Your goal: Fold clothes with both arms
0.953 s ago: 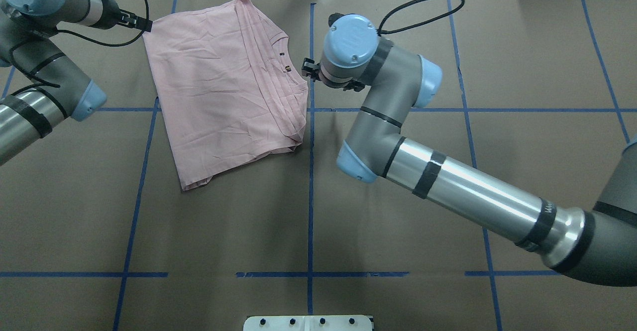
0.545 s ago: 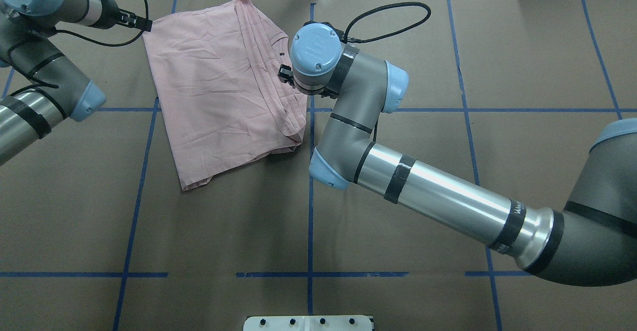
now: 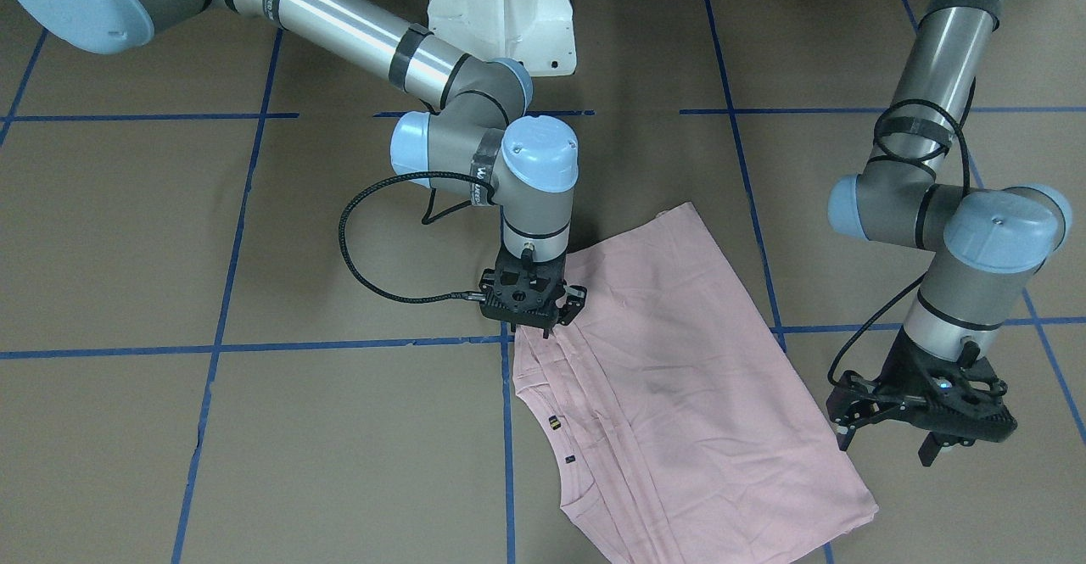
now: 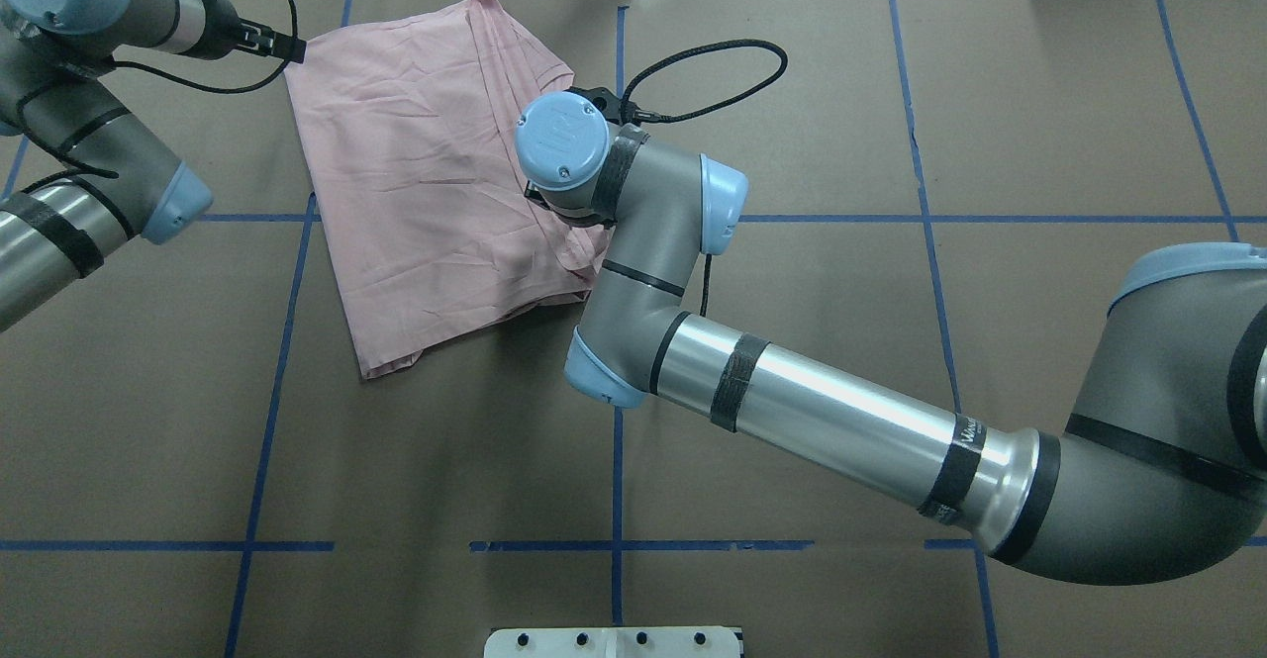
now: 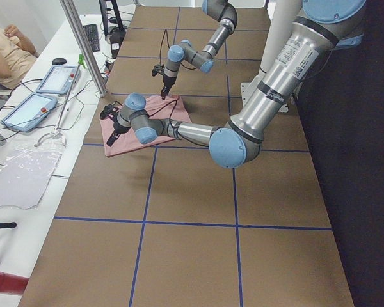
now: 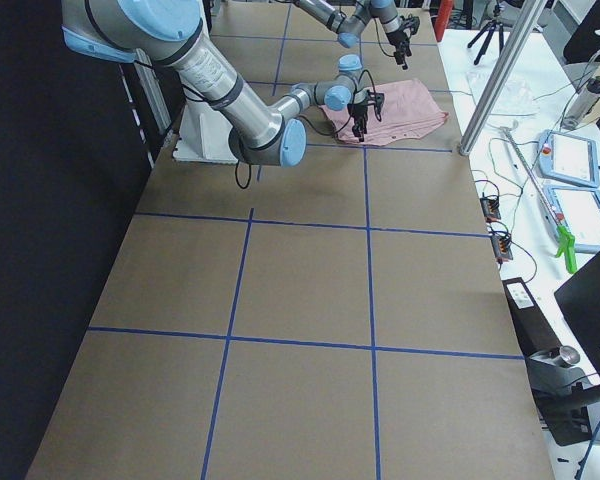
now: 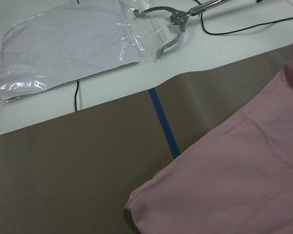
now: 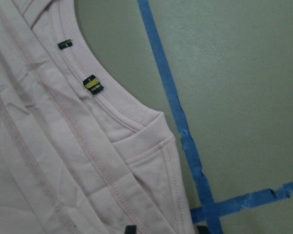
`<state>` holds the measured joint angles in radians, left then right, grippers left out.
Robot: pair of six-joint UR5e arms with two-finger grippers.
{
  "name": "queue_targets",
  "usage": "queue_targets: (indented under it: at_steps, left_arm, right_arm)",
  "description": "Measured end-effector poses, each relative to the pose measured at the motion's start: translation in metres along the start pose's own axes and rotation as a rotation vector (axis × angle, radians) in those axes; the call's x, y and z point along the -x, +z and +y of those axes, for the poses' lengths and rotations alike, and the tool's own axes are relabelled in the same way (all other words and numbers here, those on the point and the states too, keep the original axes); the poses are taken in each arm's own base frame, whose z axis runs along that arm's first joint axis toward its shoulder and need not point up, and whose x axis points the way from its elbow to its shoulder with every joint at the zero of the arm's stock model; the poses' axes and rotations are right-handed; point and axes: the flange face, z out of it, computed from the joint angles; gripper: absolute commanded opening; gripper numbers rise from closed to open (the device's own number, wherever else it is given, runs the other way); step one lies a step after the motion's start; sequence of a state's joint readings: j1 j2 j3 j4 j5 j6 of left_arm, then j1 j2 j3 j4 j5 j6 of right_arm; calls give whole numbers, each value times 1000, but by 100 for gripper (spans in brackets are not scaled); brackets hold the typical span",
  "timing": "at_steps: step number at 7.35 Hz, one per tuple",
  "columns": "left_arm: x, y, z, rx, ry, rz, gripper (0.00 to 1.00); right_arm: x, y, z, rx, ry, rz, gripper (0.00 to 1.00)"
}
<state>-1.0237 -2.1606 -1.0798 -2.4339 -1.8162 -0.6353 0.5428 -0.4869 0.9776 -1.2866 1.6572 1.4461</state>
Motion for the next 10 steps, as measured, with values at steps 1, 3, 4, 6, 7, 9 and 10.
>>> queue_targets:
  at_steps: [1, 3, 4, 6, 7, 9, 10]
  left_arm:
    - [-1, 0, 1, 1, -3, 1, 100]
    - [0, 1, 2, 2, -5, 0, 100]
    - [0, 1, 2, 3, -5, 0, 100]
    - [0, 1, 2, 3, -4, 0, 100]
    - [0, 1, 2, 3, -4, 0, 100]
    - [0, 1, 2, 3, -4, 0, 100]
    - [0, 1, 2, 3, -4, 0, 100]
  right_arm:
    - [-1, 1, 0, 0, -12, 9, 51]
    - [-3, 4, 3, 3, -19, 16, 51]
    - [-3, 5, 6, 5, -17, 17, 50]
    - [-2, 7, 11, 9, -13, 18, 17]
    - [-2, 7, 13, 10, -13, 18, 0]
    - [-2, 8, 15, 11, -15, 21, 0]
    - [-3, 8, 15, 13, -17, 27, 0]
